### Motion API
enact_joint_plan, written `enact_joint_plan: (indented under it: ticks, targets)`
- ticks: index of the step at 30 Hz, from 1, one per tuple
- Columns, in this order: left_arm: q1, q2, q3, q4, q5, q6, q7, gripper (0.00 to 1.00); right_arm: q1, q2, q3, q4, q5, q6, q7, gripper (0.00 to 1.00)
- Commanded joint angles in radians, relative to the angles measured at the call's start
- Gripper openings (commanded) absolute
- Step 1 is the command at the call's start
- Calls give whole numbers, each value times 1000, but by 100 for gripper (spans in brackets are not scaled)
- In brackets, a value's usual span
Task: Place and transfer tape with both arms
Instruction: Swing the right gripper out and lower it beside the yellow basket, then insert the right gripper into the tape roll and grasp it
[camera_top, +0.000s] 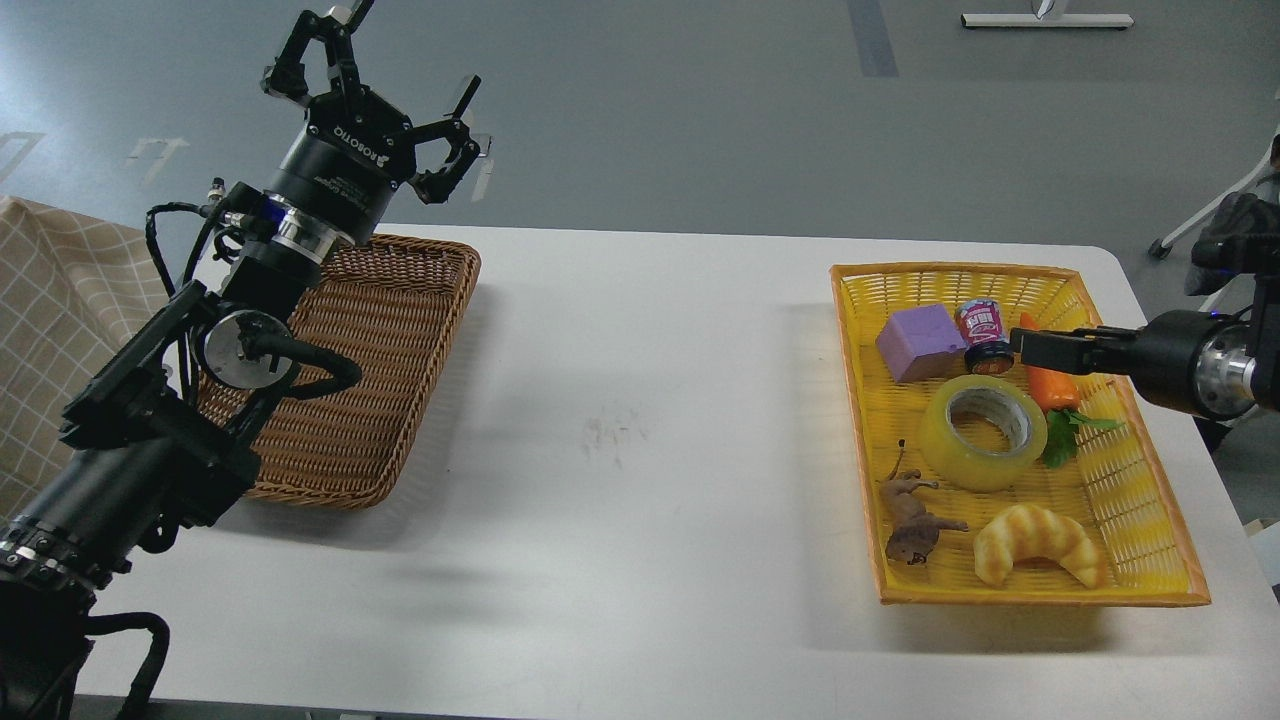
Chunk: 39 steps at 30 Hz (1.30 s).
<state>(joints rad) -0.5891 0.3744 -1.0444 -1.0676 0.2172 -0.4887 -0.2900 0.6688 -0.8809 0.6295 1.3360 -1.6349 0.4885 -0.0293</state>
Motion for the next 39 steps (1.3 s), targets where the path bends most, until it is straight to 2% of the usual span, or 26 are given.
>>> enact_joint_plan:
  ticks: [1,15,19,21,27,29,32,39]
  targets:
    - [0,0,1,0,-1,0,0,98,-2,-3,-34,-3,-16,0,-8,97]
    - [0,1,1,0,-1,0,-1,98,-29,16,-42,-70,-45,0,-8,96]
    - [2,0,0,0,-1,0,-3,98,-26,48,-42,-96,-57,0,-9,86]
    - [2,0,0,0,-1,0,-3,98,-23,62,-42,-110,-65,0,-8,85]
    - [2,0,0,0,-1,0,-3,98,-18,95,-45,-129,-77,0,-9,74]
    - [2,0,0,1,-1,0,-3,98,-18,105,-45,-135,-85,0,-9,74]
    - [2,0,0,0,-1,0,-3,98,-18,125,-45,-155,-106,0,-9,66]
    - [2,1,0,1,-1,0,-5,98,-18,151,-62,-164,-125,0,-9,64]
